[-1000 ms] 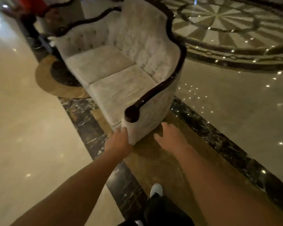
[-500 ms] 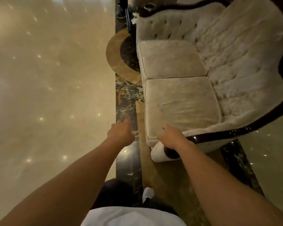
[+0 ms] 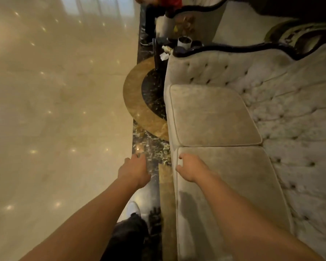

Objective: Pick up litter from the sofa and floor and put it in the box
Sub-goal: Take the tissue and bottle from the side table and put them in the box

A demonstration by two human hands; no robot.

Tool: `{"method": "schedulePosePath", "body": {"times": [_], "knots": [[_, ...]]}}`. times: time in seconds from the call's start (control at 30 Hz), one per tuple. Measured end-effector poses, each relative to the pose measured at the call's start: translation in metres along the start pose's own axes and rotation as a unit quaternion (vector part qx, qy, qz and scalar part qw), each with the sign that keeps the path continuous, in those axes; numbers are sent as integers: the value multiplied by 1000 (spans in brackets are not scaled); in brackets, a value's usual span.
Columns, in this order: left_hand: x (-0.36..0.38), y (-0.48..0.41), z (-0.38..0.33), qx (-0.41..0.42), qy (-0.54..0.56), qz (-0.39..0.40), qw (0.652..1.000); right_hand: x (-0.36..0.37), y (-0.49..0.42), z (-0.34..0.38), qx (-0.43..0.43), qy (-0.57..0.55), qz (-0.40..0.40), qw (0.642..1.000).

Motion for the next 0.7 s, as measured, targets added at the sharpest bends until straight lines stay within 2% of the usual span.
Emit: {"method": "schedulePosePath", "body": {"times": [0.1, 0.27, 0.43, 0.6, 0.7], "knots": [[-71, -84, 14, 3, 3, 1, 1000, -60, -73, 36, 15, -34, -12, 999], [-169, -193, 20, 10, -2, 5, 1000, -147, -162, 75, 33, -25, -4, 999], [-245, -333, 14, 32, -26, 6, 999, -231, -287, 92, 46, -25, 5, 999], [-320, -469, 9, 32, -42, 50, 997, -313, -414, 110, 49, -54, 13, 997], [-368, -545, -3, 42, -38, 49, 997, -375, -486, 115, 76, -56, 27, 995]]}}
Point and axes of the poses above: each hand's wrist, its own y-axis away from the middle knuckle, its own x-axis out of the palm, z = x × y, the point moved 1 cm from there along -y, towards the middle knuckle, and after that the axes turned 7 degrees about z, right-handed, at the moved point
